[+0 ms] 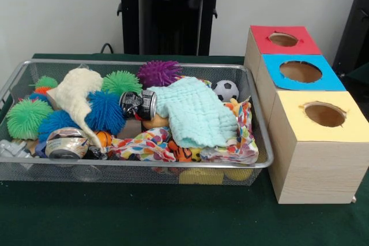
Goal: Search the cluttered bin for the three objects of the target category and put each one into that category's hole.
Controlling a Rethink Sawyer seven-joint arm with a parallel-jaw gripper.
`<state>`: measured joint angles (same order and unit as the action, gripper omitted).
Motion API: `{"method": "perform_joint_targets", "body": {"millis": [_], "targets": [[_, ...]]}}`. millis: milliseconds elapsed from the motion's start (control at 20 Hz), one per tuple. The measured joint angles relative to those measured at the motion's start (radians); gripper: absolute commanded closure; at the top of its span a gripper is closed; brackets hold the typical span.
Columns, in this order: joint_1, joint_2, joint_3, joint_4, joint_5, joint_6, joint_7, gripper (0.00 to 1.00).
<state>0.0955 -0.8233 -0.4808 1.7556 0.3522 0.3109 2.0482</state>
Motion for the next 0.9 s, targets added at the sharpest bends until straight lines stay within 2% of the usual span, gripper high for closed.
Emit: {"method": "perform_joint_targets", "body": {"millis": [250, 600, 900], "targets": [[-0.160, -0.043, 0.109, 0.048, -0.126, -0.001, 0.000, 0.00], [-0.295, -0.049, 0.245, 0.055, -0.282, -0.008, 0.000, 0.00], [-0.428, -0.047, 0.413, 0.072, -0.407, -0.037, 0.000, 0.00]]}}
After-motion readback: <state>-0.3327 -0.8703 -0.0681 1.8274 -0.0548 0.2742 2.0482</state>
